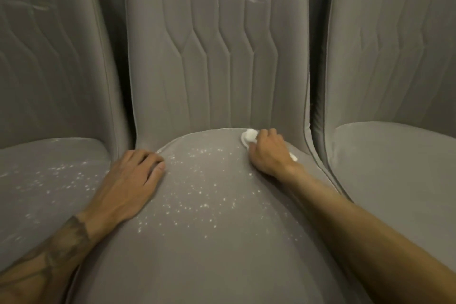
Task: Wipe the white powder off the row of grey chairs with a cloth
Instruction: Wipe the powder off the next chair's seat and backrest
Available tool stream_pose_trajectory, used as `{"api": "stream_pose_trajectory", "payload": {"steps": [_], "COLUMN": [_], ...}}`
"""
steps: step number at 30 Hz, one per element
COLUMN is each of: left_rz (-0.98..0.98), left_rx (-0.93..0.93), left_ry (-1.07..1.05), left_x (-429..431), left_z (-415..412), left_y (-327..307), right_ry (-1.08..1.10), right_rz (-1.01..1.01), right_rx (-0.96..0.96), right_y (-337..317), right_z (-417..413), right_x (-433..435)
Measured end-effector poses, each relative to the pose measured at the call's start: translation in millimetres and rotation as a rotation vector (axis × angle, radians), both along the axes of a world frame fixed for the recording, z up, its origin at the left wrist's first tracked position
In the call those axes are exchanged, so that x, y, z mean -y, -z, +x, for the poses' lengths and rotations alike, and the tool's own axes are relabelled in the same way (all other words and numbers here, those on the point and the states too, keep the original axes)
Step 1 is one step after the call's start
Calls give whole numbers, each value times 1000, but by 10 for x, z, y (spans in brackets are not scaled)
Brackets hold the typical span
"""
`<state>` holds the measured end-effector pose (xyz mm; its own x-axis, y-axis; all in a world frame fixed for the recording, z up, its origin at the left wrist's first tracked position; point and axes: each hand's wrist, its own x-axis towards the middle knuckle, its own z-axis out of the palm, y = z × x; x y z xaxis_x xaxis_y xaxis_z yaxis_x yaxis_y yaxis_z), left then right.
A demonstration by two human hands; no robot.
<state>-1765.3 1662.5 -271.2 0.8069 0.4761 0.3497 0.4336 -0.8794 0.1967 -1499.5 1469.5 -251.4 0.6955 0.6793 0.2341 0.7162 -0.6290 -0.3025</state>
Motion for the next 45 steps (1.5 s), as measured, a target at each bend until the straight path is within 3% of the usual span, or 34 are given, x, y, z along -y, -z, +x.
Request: {"api": "stream_pose_trajectory", "payload": {"steps": [3,9,15,22,28,35,37,42,45], "left_rz": [-16,12,55,2,53,99,98,99,92], "left_rx": [33,87,118,126,35,41,51,38,20], "left_ry": [-5,-8,21,21,100,74,53,48,40], "left_x": [-7,-12,-40,-29,-146,-285,-259,-241,-210], "left_z": [-6,-5,-12,-42,-112,-265,-250,-249,-250], "left_y": [18,53,101,77,11,72,93,64,54], "right_ry": [-181,48,-353,-97,-337,24,-16,-366,-252], "right_rz": [-2,7,48,0,-41,-63,-43,-56,-93], "right_rx": [-17,-8,-61,-21,-48,-16,-13,-27,-11], "right_y": [8,8,56,-17,11,20,44,29,-39], "right_z": [61,341,-263,105,-308,309,154,-106,191], "right_x": [166,81,-162,-132,-106,-129,-300,-101,12]}}
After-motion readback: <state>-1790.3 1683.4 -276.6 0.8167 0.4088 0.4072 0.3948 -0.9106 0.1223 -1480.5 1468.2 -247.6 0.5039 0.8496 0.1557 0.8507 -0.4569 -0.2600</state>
